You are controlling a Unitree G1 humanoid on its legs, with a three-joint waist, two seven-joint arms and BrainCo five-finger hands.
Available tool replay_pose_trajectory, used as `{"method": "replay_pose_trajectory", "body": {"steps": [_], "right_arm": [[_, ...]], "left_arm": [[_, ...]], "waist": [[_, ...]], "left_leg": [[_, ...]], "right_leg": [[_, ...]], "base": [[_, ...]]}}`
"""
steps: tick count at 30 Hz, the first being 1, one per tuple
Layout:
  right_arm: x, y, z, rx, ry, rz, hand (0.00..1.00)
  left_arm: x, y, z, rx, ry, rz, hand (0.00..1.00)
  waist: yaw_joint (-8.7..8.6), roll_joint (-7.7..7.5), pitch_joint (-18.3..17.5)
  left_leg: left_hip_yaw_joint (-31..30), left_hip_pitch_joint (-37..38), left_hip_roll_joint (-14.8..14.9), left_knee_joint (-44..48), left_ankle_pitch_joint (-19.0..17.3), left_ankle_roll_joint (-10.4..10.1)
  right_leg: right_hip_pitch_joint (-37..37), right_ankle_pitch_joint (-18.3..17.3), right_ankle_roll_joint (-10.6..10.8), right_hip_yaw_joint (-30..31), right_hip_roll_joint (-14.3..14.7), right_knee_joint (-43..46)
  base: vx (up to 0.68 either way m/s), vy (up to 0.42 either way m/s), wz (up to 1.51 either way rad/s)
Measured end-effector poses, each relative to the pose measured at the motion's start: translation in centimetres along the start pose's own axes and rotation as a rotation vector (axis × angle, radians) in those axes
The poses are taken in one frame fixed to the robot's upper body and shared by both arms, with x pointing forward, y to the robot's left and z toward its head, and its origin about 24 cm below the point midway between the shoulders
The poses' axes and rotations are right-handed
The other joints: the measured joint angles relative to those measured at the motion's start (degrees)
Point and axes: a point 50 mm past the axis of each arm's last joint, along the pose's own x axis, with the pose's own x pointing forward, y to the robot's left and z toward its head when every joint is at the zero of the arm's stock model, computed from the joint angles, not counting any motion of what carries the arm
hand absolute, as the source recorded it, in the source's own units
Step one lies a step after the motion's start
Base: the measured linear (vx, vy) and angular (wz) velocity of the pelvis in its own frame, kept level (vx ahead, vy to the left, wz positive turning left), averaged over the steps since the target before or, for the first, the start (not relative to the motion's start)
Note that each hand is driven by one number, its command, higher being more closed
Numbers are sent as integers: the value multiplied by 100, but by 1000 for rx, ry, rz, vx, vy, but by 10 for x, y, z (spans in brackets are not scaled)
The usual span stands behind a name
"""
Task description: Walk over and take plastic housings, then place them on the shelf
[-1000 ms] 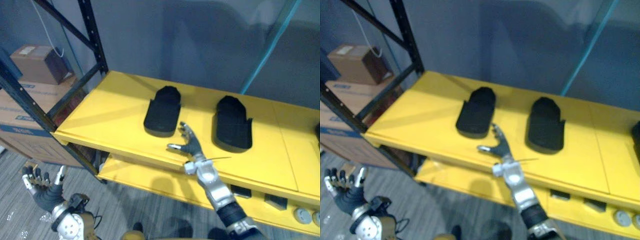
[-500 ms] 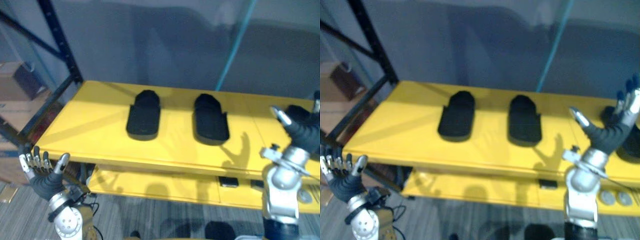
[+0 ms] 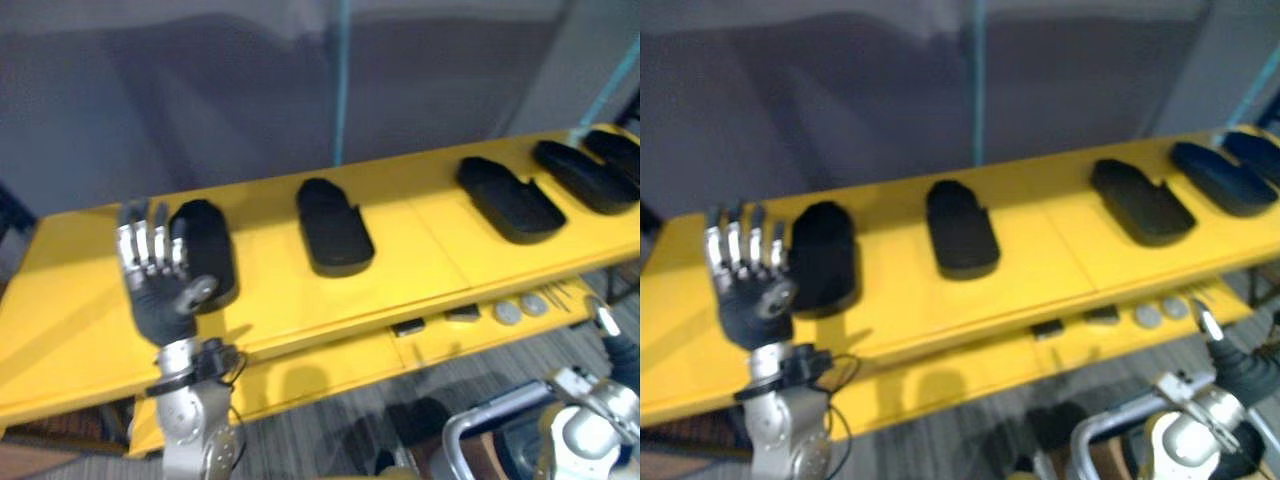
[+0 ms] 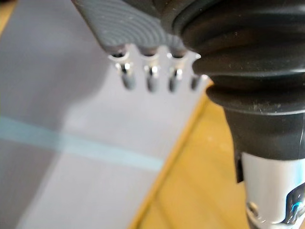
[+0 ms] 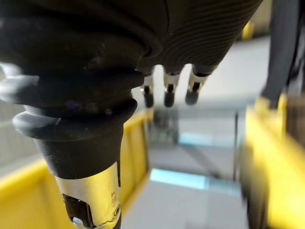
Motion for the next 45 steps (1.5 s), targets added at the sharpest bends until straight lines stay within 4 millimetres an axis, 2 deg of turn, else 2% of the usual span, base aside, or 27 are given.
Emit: {"method": "replay_pose_trajectory", "body": {"steps": [1, 2, 3, 4, 5, 6, 8, 10, 11, 14, 18, 20, 22, 24, 26, 28, 29, 30, 31, 32, 33, 35, 39, 40, 41, 42, 45], "right_arm": [[-1, 0, 0, 2, 1, 3, 0], [0, 2, 1, 29, 3, 17, 0], [1, 13, 3, 70, -9, 64, 0], [2, 20, 6, 94, -25, 100, 0], [5, 34, 11, 128, -58, 173, 0], [7, 44, 16, 149, -83, 237, 0], [4, 58, 19, 190, -84, 296, 0], [-1, 71, 22, 224, -81, 354, 0], [-3, 77, 24, 231, -91, 386, 0], [2, 92, 31, 275, -125, 426, 0], [10, 110, 32, 290, -146, 470, 0], [13, 112, 33, 295, -154, 448, 0], [10, 112, 27, 279, -116, 424, 0], [-2, 102, 16, 245, -31, 378, 0], [-18, 86, 7, 224, 39, 344, 0], [-31, 73, 0, 196, 88, 344, 0], [-33, 71, -1, 183, 89, 373, 0], [-34, 71, -1, 182, 82, 402, 0], [-33, 71, 0, 180, 73, 414, 0], [-30, 72, 2, 172, 51, 440, 0], [-30, 72, 1, 154, 42, 455, 0], [-30, 75, 0, 136, 31, 473, 0], [-27, 97, -3, 144, 19, 519, 0], [-29, 106, -5, 148, 28, 546, 0], [-31, 111, -6, 148, 39, 566, 0], [-30, 112, -6, 137, 36, 585, 0], [-27, 111, -8, 104, 44, 609, 0]], "left_arm": [[1, 1, -3, 5, 11, 10, 0], [3, 6, -7, 25, 36, 46, 0], [2, 17, -6, 52, 39, 116, 0], [2, 23, -5, 66, 34, 155, 0], [1, 32, -2, 88, 25, 216, 0], [-4, 38, 0, 107, 32, 247, 0], [-11, 42, 3, 121, 40, 259, 0], [-10, 40, 7, 118, 16, 251, 0], [-7, 38, 9, 110, -6, 244, 0], [-6, 43, 15, 125, -54, 278, 0], [-4, 45, 24, 110, -140, 321, 0], [6, 37, 30, 67, -223, 291, 0], [13, 25, 34, 35, -285, 239, 0], [9, 15, 35, 9, -283, 193, 0], [5, 7, 37, -12, -277, 131, 0], [1, 12, 36, 21, -253, 135, 0], [-1, 18, 36, 51, -236, 160, 0], [0, 24, 36, 74, -235, 191, 0], [1, 26, 37, 83, -239, 200, 0], [4, 29, 41, 100, -259, 212, 0], [7, 31, 43, 112, -271, 210, 0], [10, 34, 45, 129, -274, 207, 0], [10, 46, 46, 178, -259, 251, 0], [9, 50, 46, 193, -252, 266, 0], [8, 53, 47, 205, -250, 277, 0], [6, 55, 43, 204, -226, 297, 0], [2, 55, 39, 193, -203, 319, 0]], "waist": [[-26, 12, 24], [-10, -4, 73], [92, -42, 160], [155, -32, 238], [228, 46, 402], [317, 243, 457], [338, 388, 448], [411, 345, 474], [450, 238, 545], [466, 182, 675], [525, 225, 790], [554, 255, 1029], [595, 236, 1305], [594, 221, 1327], [601, 193, 1337], [598, 78, 1423], [615, 84, 1559], [571, 126, 1612], [533, 106, 1597], [468, 115, 1594], [457, 128, 1580], [494, 76, 1480], [757, -70, 1254], [807, -155, 1184], [842, -234, 1122], [859, -102, 1047], [799, 59, 949]], "left_leg": [[98, 12, 50, 171, -111, -22], [46, -125, 196, 887, -431, 34], [-541, -383, 347, 1816, -694, 375], [-942, -558, 401, 2301, -788, 520], [-1883, -846, 426, 3190, -932, 588], [-2590, -973, 403, 3720, -1062, 504], [-2951, -999, 292, 3816, -1157, 399], [-2860, -1047, 165, 3522, -1170, 373], [-2856, -1118, 66, 3294, -1190, 338], [-2884, -1180, -26, 2830, -1307, 163], [-3006, -1378, -107, 2504, -1437, 292], [-3111, -1518, -113, 2615, -1536, 228], [-3238, -1512, -127, 2925, -1710, 210], [-3204, -1459, -79, 3398, -1991, 235], [-2974, -1334, -6, 3656, -2277, 274], [-2372, -985, -15, 3693, -2495, 377], [-1895, -716, 86, 3587, -2492, 459], [-1468, -583, 112, 3417, -2378, 585], [-1311, -574, 104, 3351, -2316, 637], [-1098, -582, 100, 3184, -2172, 689], [-966, -588, 98, 2937, -2003, 771], [-740, -610, 97, 2489, -1631, 780], [-190, -773, 202, 2070, -1161, 601], [-40, -803, 289, 2084, -1095, 493], [5, -827, 327, 2119, -1049, 412], [-18, -870, 497, 2089, -949, 265], [150, -704, 798, 1862, -687, 113]], "right_leg": [[-15, 4, -4, 118, 31, 1], [-104, 13, -25, 430, 94, 16], [-172, 1, -121, 865, 165, 66], [-200, -2, -150, 1087, 217, 109], [-201, -53, -185, 1418, 327, 176], [-218, -49, -207, 1652, 475, 208], [-329, 0, -210, 1824, 538, 239], [-644, 92, -74, 1877, 455, 378], [-845, 138, -14, 1863, 351, 397], [-1097, 233, 75, 1707, 256, 396], [-1347, 229, 88, 1466, 142, 496], [-1514, 117, 107, 1314, 95, 808], [-1619, -240, 161, 1227, 52, 1526], [-1613, -416, 206, 1246, 55, 2022], [-1592, -384, 250, 1437, 133, 2149], [-1584, -86, 308, 1566, 178, 2121], [-1439, 613, 131, 1138, 190, 1663], [-1391, 703, -112, 486, 93, 1577], [-1452, 523, -322, 160, -13, 1900], [-1517, 126, -451, -202, -235, 2587], [-1475, -239, -455, -337, -452, 3079], [-1295, -562, -487, -377, -776, 3393], [-856, -649, -492, -614, -1434, 3330], [-629, -502, -486, -691, -1559, 3152], [-450, -282, -377, -746, -1571, 2872], [-408, -330, -319, -976, -1359, 2673], [-475, -406, -201, -1122, -1087, 2723]], "base": [[32, 3, -113], [32, -45, -147], [39, -83, -170], [22, -109, -186], [-6, -30, -167], [-43, 44, -143], [-48, 177, -74], [-14, 122, -18], [-22, 90, 9], [-49, 117, 30], [-78, 101, 35], [-98, 60, 50], [-144, 21, 38], [-122, 57, 5], [-142, 141, -69], [-286, 153, -151], [-490, 100, -190], [-524, 83, -180], [-421, 66, -132], [-352, 59, -94], [-308, 48, -78], [-148, 3, -59], [-82, -119, -80], [1, -261, -64], [29, -356, -69], [43, -308, -48], [35, -243, -39]]}}
